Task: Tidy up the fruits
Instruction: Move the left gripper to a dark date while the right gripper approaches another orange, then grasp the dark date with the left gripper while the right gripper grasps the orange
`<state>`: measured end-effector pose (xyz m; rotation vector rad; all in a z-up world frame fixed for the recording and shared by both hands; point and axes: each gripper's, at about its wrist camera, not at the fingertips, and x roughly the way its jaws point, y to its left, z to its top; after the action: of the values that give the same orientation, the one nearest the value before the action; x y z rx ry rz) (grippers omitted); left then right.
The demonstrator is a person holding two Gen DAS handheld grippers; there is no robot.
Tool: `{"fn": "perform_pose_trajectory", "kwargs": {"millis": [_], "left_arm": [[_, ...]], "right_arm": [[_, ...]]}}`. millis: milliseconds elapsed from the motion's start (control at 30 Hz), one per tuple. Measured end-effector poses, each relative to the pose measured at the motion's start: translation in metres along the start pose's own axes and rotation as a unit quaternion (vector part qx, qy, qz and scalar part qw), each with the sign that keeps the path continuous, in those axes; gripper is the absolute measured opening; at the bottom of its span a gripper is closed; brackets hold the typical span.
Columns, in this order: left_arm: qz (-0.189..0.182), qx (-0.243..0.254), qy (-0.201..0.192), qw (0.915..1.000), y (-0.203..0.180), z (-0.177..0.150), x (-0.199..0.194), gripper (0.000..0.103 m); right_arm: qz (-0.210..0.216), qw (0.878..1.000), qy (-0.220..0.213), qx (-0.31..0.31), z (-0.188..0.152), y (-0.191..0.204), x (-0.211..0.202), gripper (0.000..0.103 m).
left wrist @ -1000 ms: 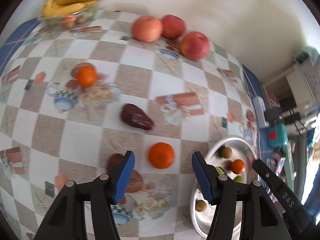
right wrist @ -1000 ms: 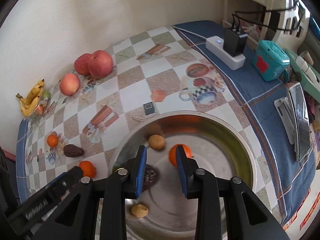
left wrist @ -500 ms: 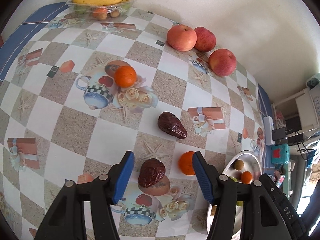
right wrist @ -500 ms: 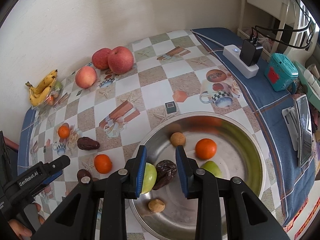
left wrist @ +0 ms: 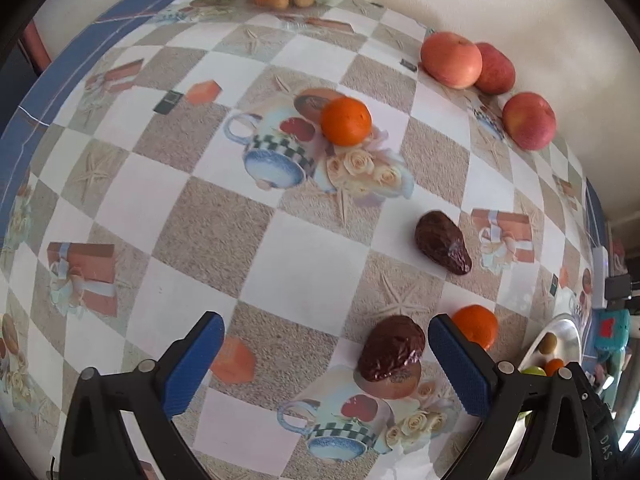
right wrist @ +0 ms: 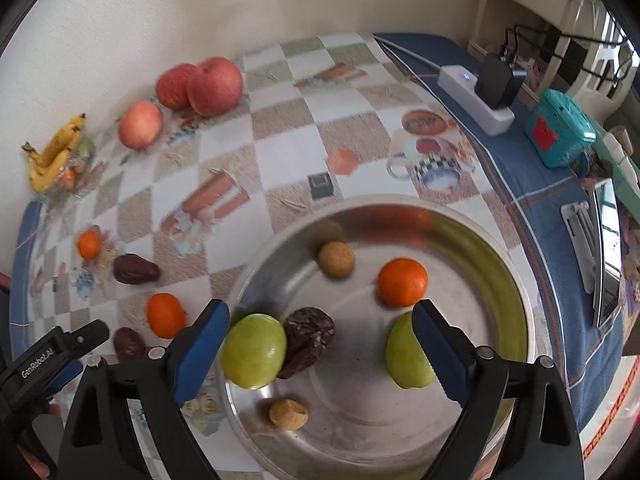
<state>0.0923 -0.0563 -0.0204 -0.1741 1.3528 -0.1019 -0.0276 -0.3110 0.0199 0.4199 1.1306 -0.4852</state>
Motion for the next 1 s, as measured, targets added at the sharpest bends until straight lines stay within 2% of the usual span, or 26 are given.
{"fn": "perform_pose_trajectory", "kwargs": {"millis": [333, 667, 800, 1000], "left_arm": [[0.013, -0.005, -0.038, 0.9992, 0.021, 0.01, -0.02, 0.103], [0.01, -0.051, -0.071, 0.9961, 0.052, 0.024, -0.037, 0.103], [0.005, -0.047, -0.069, 0.9965, 0.051, 0.024, -0.036, 0.103], [0.005, -0.023, -0.04, 0.9989, 0.039, 0.018, -0.016, 0.103]], "right_arm": [[0.017, 1.0, -0.006, 0.01, 0.002, 0.006, 0.003, 0.093], [0.085, 0.994, -0.032, -0.06, 0.0, 0.07, -0.011, 0.093], [0.087, 0.989, -0.042, -0.11, -0.006, 0.101, -0.011, 0.093], [0.095, 0.984, -0.048, -0.143, -0.012, 0.122, -0.008, 0.093]]}}
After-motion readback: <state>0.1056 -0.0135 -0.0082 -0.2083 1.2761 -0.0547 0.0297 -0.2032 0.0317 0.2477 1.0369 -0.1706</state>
